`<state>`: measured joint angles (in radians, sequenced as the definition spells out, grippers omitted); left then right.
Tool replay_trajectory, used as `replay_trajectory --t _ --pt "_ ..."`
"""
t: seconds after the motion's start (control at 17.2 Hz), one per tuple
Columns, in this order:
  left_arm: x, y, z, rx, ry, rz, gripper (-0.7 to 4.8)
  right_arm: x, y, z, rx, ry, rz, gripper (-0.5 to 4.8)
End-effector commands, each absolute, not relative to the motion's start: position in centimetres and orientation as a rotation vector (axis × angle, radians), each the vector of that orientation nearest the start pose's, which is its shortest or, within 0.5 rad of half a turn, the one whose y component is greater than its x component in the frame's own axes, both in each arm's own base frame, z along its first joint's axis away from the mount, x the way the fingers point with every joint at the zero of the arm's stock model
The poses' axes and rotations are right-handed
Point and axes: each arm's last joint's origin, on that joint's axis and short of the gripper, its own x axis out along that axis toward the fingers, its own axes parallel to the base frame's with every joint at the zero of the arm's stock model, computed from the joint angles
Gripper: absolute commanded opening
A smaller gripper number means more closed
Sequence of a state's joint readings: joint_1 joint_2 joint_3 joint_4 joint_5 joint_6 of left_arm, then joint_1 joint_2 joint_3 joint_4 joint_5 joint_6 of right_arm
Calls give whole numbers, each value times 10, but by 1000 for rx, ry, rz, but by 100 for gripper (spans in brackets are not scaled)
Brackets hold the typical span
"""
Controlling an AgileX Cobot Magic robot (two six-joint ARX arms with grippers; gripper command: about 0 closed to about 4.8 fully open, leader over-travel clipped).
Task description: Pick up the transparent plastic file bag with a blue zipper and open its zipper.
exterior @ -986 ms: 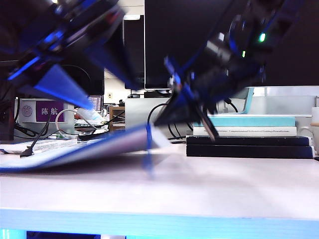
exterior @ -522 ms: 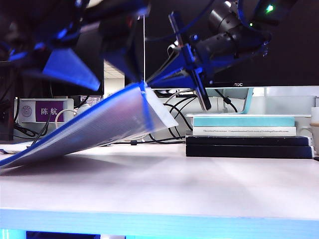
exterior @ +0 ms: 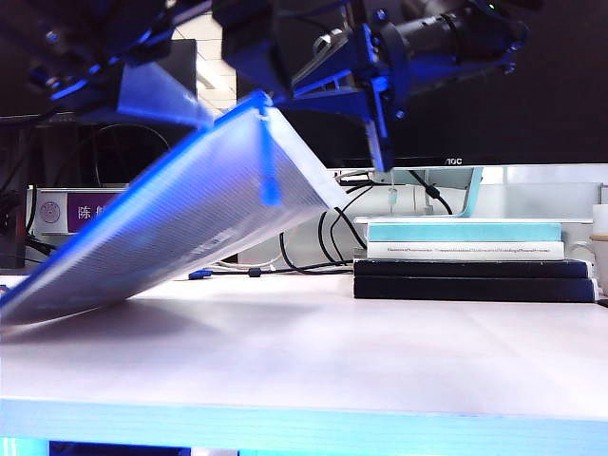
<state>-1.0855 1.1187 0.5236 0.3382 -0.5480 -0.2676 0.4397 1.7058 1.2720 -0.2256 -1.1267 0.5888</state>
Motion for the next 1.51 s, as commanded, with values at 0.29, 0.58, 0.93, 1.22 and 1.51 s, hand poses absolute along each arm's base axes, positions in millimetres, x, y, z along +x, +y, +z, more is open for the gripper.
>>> replay_trajectory --t 0.29,0.58,0.93,1.22,1.51 --pt "139 -188 235 -119 227 -530 16 304 202 276 656 1133 1373 -9" --pt "138 -188 231 -72 252 -545 -5 305 200 276 656 1126 1366 -9" --pt "137 -190 231 -84 272 -627 247 308 202 280 680 1111 1360 -9" --pt "138 -188 230 -69 269 -556 246 309 203 286 719 1108 1398 -9" --pt "119 -196 232 -66 309 -718 448 314 198 287 718 1076 1381 -9"
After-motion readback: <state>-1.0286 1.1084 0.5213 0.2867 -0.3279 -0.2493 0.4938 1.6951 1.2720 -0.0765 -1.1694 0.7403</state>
